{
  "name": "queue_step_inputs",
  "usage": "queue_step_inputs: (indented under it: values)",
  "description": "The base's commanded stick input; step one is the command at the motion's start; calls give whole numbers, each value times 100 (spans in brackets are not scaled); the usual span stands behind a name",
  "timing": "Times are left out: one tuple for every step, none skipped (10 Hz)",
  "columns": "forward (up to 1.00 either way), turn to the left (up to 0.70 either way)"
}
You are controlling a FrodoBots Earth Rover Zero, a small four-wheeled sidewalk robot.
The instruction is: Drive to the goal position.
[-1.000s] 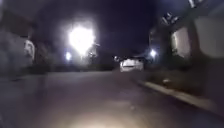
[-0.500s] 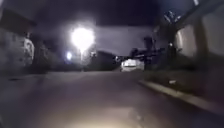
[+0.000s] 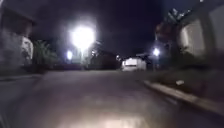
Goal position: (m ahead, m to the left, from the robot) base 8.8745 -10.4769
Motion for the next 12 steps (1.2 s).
queue_step_inputs:
  values:
    - [70,0]
    - [70,0]
    - [70,0]
    - [70,0]
    - [70,0]
    - [70,0]
    - [70,0]
    - [70,0]
    - [70,0]
    - [70,0]
    - [70,0]
    - [70,0]
